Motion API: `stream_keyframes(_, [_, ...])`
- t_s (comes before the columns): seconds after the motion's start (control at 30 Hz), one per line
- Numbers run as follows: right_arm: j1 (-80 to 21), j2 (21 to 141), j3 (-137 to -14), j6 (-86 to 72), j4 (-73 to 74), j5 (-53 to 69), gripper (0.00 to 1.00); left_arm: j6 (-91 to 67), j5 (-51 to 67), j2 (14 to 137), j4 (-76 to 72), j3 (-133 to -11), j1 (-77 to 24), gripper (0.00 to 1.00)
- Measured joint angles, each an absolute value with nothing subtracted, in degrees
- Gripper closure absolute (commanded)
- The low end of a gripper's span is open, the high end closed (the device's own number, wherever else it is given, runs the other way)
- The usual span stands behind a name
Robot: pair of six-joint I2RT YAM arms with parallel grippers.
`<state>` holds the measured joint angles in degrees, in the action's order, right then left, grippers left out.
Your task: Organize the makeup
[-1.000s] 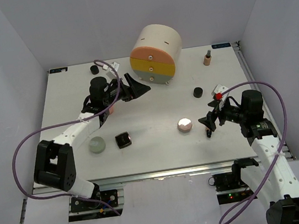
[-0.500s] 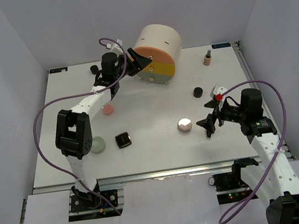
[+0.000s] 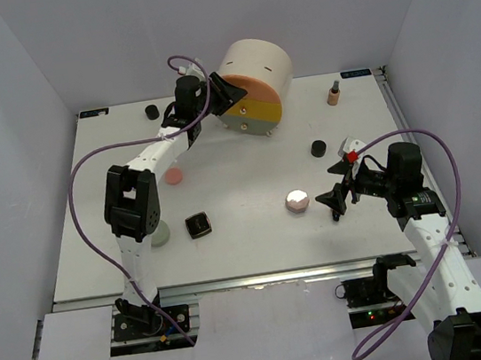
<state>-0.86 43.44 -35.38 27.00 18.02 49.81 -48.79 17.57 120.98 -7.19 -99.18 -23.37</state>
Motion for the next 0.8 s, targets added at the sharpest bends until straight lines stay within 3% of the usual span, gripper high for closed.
stream_keyframes(0.13, [-0.86, 43.44, -35.38, 27.00, 18.04, 50.09, 0.05, -49.02, 16.70, 121.66, -6.10, -101.35, -23.49, 0.50])
stream_keyframes(0.3, [-0.86, 43.42, -35.38, 27.00, 18.04, 50.30, 0.05, -49.11, 15.51, 122.62, -3.74, -104.34, -23.51, 0.69])
stream_keyframes(0.53, [-0.86, 43.42, -35.38, 26.98, 18.04, 51.13, 0.05, -49.62, 15.06, 122.98, -2.92, -104.95, -23.51, 0.82])
stream_keyframes(0.8, [-0.86, 43.42, -35.38, 26.98, 18.04, 51.12, 0.05, -48.54, 15.46, 116.86, -7.46, -94.69, -23.51, 0.84])
